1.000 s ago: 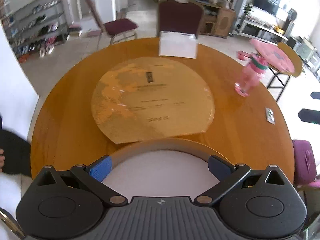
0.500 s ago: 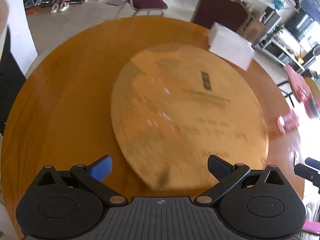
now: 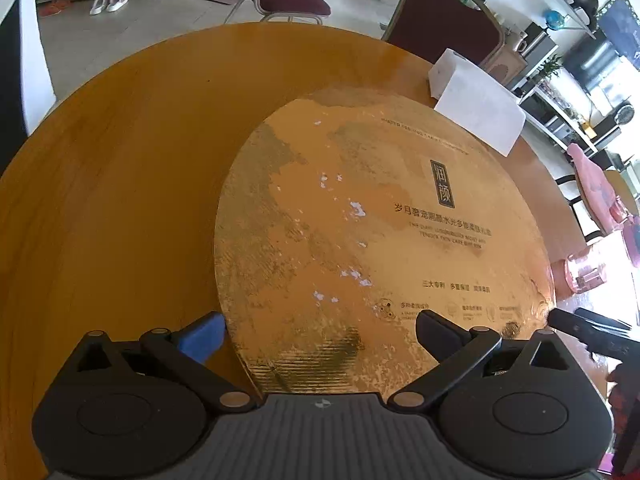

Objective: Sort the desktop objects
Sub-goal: 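Move both tools to the gold lid and close them on its rim, then lift the gold lid with both tools and carry it toward the box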

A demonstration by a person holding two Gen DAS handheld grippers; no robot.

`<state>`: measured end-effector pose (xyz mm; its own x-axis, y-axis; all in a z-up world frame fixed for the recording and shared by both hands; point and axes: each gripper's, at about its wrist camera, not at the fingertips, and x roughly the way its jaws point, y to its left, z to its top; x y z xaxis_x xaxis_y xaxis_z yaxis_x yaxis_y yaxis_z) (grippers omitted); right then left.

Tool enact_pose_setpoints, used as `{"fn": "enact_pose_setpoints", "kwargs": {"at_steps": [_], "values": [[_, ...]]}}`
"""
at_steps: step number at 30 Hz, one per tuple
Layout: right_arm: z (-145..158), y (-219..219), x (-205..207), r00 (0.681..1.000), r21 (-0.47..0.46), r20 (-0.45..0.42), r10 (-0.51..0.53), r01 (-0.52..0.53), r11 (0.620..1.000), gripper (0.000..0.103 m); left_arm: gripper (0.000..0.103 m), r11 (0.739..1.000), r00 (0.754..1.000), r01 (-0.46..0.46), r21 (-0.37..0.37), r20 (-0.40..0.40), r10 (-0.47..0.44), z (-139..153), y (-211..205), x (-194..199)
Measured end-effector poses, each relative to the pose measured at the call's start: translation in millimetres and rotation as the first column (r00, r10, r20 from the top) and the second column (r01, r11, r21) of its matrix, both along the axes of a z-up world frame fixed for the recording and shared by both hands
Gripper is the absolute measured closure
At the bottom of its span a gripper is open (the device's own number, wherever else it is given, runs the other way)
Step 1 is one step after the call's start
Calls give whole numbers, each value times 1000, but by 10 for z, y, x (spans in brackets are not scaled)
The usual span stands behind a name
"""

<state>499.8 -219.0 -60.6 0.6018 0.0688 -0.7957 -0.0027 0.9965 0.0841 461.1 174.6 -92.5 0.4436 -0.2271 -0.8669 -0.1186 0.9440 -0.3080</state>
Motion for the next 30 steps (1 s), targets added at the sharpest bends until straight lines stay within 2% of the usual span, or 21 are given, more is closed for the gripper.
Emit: {"fn": "enact_pose_setpoints", "kwargs": {"at_steps": [2, 6, 9, 12, 14, 17, 21, 24, 30], "values": [[-51, -18, 79, 1000, 9, -14, -9, 9, 1000, 5, 1, 1000, 1000, 12, 16, -13, -11, -30, 8, 29], [-127, -31, 168, 999, 27, -22, -25, 26, 999, 5, 1, 998, 996, -62, -32, -70, 60, -199, 159, 90], [-176, -42, 214, 999, 47, -18, -31, 31, 998, 5, 1, 995, 996, -69, -68, -53, 66, -240, 195, 128], [-207, -65, 260, 999, 77, 4, -34, 34, 996, 5, 1, 997, 998, -62, -54, -15, 61, -231, 148, 176], [-243, -90, 303, 999, 113, 15, -41, 39, 993, 5, 1, 997, 997, -75, -29, -14, 75, -260, 114, 211], [-326, -139, 348, 999, 184, 14, -51, 48, 982, 5, 0, 996, 996, -86, -34, 4, 86, -290, 119, 205], [-485, -259, 412, 996, 327, -36, -79, 87, 941, 0, 0, 992, 995, -104, -67, -17, 103, -317, 185, 196], [-488, -236, 425, 999, 306, -4, -53, 52, 951, 0, 0, 989, 993, -116, -89, -16, 115, -343, 217, 181], [-477, -173, 460, 997, 294, 6, -72, 67, 953, 2, 0, 991, 993, -116, -69, 4, 117, -318, 183, 117]]}}
